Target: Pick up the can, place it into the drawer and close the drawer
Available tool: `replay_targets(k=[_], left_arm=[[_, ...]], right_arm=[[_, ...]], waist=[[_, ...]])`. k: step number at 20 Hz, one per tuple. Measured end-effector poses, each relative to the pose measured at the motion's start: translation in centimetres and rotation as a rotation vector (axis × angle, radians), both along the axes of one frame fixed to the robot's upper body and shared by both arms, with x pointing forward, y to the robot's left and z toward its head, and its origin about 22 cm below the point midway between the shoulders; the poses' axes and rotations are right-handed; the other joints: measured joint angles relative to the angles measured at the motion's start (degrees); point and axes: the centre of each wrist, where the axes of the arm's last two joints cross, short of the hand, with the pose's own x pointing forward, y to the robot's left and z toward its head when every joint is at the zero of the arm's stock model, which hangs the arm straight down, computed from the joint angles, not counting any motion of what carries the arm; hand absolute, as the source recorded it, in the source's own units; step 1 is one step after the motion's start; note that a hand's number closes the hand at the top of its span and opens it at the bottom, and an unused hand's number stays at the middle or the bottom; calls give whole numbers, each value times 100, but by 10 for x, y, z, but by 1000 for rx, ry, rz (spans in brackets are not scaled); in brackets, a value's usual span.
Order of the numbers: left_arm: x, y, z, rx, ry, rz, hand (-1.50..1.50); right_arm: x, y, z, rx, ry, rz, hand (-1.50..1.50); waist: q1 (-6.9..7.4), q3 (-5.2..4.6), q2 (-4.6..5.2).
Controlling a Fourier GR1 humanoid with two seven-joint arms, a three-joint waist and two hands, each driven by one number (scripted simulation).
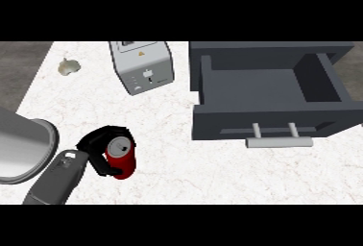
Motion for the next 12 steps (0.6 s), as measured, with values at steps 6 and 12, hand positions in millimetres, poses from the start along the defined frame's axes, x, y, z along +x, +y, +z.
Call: replay_targets(k=[6,12], left_arm=[[6,-21,6,-77,-24,-38,150],[-3,-14,-3,-198,-123,481,150]], right_arm=[[-3,0,2,4,3,-14,-150],[-12,0,2,9,12,-45,-150]], waist=[[73,4,-27],[215,12,-73]])
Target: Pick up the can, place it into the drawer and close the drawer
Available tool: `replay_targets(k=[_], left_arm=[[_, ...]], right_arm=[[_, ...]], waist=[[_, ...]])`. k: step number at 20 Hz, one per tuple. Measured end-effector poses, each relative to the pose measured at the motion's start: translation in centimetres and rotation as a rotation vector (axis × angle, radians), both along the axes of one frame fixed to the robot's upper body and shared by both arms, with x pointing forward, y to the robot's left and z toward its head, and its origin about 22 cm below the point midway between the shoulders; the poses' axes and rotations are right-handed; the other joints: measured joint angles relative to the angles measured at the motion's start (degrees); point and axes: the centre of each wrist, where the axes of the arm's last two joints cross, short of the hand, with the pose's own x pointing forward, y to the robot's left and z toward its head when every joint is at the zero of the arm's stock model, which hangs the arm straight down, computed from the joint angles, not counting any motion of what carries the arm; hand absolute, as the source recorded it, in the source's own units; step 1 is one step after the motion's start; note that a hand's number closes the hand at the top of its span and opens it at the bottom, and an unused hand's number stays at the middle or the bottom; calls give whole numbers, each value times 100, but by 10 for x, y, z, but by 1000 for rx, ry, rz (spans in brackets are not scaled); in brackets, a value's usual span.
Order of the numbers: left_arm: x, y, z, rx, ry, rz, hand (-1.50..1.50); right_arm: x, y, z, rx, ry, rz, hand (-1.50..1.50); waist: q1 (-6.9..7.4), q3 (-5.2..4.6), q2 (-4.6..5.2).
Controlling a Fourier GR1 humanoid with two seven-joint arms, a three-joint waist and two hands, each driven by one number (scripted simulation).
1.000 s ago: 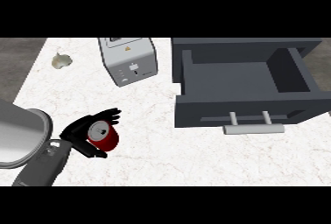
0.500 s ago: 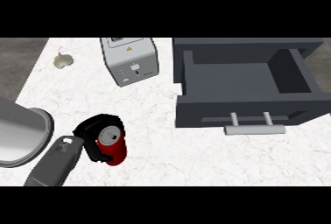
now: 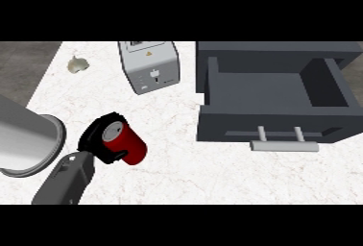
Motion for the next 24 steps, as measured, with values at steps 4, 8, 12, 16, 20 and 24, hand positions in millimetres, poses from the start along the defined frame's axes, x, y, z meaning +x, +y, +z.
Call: replay_targets(k=[4,8,12,16,20,24], left_arm=[[7,-17,6,-43,-49,241,150],[22,-38,33,-38,-111,331,150],[29,-61,66,-24,-160,358,150],[35,-83,113,-2,-190,354,150],[32,-102,156,17,-214,363,150],[34,-118,192,28,-236,366,150]], right_arm=[[-2,0,3,2,-11,-6,-150],[-6,0,3,-1,-12,-7,-150],[-6,-1,0,4,-12,-6,-150],[-5,4,6,9,-13,-9,-150],[-3,2,2,8,-13,-7,-150],[1,12,11,14,-16,2,-150]], waist=[[14,8,-13],[10,10,-18],[-6,8,-13],[-24,6,-9],[-55,4,6],[-89,0,23]])
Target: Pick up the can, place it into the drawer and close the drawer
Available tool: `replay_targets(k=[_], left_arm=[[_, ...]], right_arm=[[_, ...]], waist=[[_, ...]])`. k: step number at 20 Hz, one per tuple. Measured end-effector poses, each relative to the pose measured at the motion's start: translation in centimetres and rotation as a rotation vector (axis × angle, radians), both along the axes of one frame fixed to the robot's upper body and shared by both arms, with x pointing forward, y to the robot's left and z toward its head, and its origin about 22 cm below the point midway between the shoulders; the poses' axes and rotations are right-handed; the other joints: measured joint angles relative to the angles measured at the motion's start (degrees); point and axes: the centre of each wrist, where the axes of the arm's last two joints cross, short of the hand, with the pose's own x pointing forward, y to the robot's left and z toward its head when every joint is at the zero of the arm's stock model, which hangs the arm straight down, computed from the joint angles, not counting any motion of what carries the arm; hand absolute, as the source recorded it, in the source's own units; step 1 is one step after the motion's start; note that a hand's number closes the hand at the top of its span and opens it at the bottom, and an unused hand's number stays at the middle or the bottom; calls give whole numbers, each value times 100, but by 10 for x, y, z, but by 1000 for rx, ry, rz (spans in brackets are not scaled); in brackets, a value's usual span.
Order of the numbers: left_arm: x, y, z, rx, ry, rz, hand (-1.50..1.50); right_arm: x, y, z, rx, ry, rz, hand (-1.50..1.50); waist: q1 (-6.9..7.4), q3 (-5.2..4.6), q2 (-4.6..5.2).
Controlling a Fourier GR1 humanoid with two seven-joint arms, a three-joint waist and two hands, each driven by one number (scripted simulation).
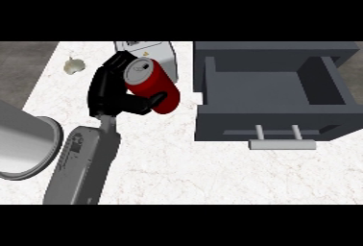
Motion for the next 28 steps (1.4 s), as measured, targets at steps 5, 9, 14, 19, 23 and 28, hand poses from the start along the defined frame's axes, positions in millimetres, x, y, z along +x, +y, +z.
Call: replay_targets(k=[5,9,14,19,23,28], left_arm=[[2,-21,32,22,-13,-4,150],[15,-41,54,30,-18,-2,150],[27,-71,81,43,-25,-8,150],[38,-93,98,56,-28,-15,150],[46,-107,105,67,-34,-15,150],[56,-128,120,79,-24,-20,150]], right_arm=[[0,-1,-3,-5,-1,4,-150],[1,-1,-8,1,-3,7,-150],[2,-2,-1,9,-8,10,-150],[6,-5,-3,8,-6,18,-150],[8,0,-1,8,-13,18,-150],[10,-2,-4,7,-14,26,-150]], waist=[[-35,0,11],[-67,0,19],[-97,-1,25],[-105,-1,31],[-131,0,36],[-172,2,44]])
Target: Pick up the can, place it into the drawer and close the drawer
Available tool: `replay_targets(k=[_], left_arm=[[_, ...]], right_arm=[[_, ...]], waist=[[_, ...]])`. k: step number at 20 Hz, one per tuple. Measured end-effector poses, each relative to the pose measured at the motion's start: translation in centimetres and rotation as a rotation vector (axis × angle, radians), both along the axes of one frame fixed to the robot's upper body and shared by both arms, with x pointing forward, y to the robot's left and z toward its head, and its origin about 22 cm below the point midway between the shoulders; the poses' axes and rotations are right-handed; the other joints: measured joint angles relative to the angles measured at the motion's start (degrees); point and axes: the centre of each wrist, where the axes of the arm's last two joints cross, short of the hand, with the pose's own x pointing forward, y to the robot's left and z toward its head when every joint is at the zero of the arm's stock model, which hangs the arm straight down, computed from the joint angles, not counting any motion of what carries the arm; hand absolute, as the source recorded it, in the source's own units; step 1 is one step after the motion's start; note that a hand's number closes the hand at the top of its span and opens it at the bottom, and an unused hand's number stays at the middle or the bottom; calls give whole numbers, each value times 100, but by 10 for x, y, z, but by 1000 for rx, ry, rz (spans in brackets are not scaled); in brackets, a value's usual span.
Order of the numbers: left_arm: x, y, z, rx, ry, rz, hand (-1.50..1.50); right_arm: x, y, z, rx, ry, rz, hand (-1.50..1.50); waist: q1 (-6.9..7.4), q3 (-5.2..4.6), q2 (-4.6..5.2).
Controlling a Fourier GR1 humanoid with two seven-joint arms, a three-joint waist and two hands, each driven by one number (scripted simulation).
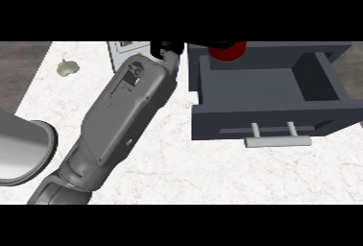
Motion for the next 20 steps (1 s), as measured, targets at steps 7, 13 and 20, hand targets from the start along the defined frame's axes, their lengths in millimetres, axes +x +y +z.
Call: replay_targets(k=[7,13,20], left_arm=[[5,-24,3,19,17,-6,150],[9,-38,3,37,31,-4,150],[12,-43,-15,74,47,19,150]], right_arm=[[1,4,3,2,-4,3,-150],[7,7,3,-5,-9,14,-150],[12,6,6,7,-16,24,-150]], waist=[[-60,1,10],[-136,4,29],[-204,5,47]])
